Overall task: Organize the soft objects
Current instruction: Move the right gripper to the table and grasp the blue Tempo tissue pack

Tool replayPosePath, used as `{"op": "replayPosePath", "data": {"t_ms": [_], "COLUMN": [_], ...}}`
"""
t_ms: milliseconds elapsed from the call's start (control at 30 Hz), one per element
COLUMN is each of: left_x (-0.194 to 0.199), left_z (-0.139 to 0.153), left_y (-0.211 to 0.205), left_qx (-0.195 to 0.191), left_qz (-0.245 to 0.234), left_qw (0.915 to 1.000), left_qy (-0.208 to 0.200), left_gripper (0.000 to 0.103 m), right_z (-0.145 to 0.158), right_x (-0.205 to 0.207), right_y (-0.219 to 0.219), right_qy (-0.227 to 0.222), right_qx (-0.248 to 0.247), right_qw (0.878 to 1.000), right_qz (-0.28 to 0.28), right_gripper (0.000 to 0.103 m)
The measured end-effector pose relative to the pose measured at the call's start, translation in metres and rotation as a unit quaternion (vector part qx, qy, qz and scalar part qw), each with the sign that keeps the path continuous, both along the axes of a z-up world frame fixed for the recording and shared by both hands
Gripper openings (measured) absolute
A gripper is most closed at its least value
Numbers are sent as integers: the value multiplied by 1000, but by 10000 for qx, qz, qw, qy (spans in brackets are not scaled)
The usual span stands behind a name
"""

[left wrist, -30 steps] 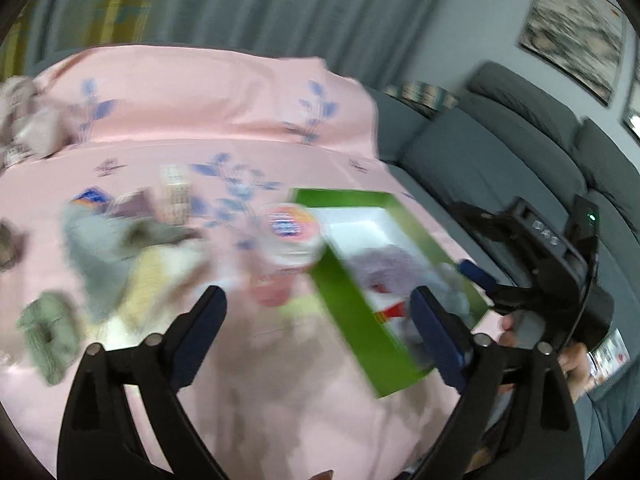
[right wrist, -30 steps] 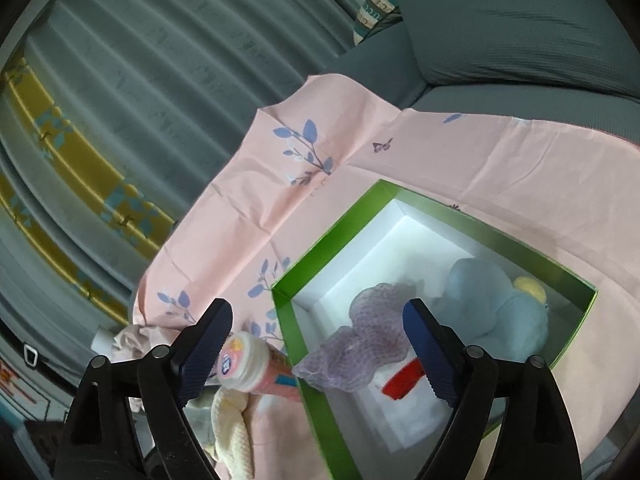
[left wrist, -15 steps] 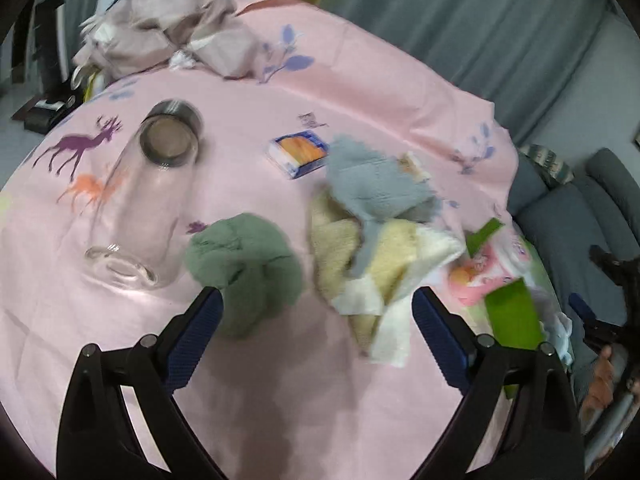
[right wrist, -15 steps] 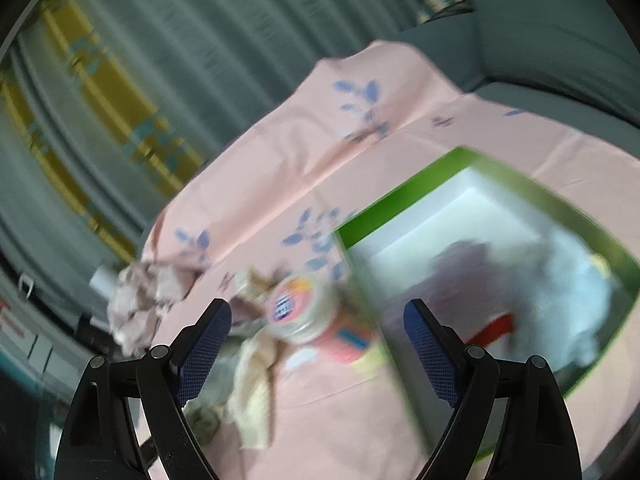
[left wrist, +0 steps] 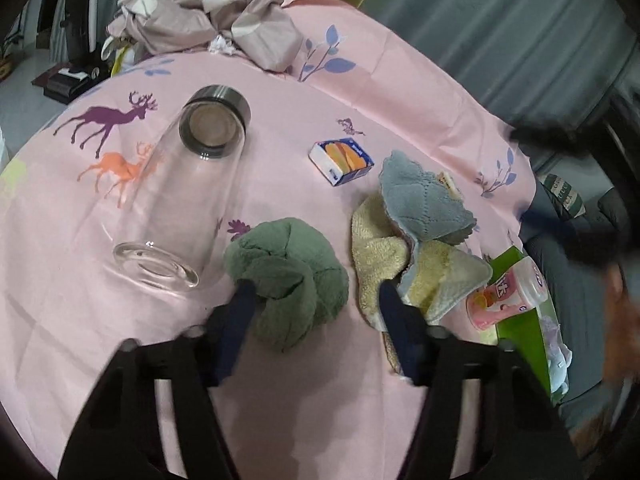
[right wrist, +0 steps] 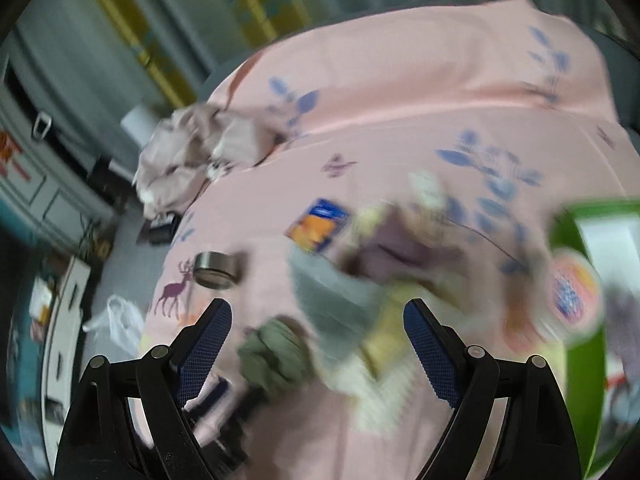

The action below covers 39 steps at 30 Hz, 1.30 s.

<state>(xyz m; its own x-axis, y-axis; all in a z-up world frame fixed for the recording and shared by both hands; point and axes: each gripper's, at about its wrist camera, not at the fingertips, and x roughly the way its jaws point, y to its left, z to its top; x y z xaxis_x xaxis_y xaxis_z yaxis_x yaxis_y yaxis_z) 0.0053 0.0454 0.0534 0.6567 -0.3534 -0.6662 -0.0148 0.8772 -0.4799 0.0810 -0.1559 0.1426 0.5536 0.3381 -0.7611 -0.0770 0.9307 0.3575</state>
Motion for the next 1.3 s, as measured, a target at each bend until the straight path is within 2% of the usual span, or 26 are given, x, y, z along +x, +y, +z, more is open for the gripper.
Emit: {"op": "replayPosePath", "data": {"t_ms": [133,167,233,333,367,433,500,567,700,833,900,1067,1200,1300], "left_x": [3,3,4,6,7,9,9,10,10,10,11,12,11,11], "left_z": [0,0,1,0,-1,-2,-2,-2,-5,-6,-7,-9,-8,-8], "left_y": [5,6,8,10,8,4,2,1,1,1,1,3,5,6], "left_qx": [-163,-164,-161,-169,-148,-209,-300,-217,-215,-206,-201,-267,-291,-321], "left_qz": [27,23,14,85,60,-99,-154,-141,-115,-71,-50,20,100,123], "left_qw": [9998,9998,9998,9996,9996,9993,9990,9991,9990,9989,9988,9986,9985,9983], "left_qy": [81,101,137,188,250,295,299,323,379,409,439,467,460,466], "left_gripper": [54,54,53,46,40,35,34,34,34,34,34,34,34,34], "right_z": [-15,-24,-36,-51,-58,-73,-87,-95,-112,-125,-123,-121,-113,-81], "right_x": [60,77,99,129,138,154,165,173,183,186,182,159,137,119], "right_y": [40,48,55,69,74,77,79,76,68,65,70,75,70,56], "right_qy": [482,686,799,928,1045,1314,1548,1656,1833,1903,1788,1691,1757,1358], "right_qx": [-433,-474,-429,-755,-861,-879,-798,-882,-734,-732,-979,-1301,-1155,-734], "right_qw": [9978,9964,9958,9928,9907,9873,9845,9819,9796,9781,9784,9768,9764,9865], "right_qz": [165,151,88,-86,-128,-183,-188,-262,-374,-423,-342,198,486,551], "right_gripper": [89,89,89,89,89,89,88,85,83,76,67,63,62,62]}}
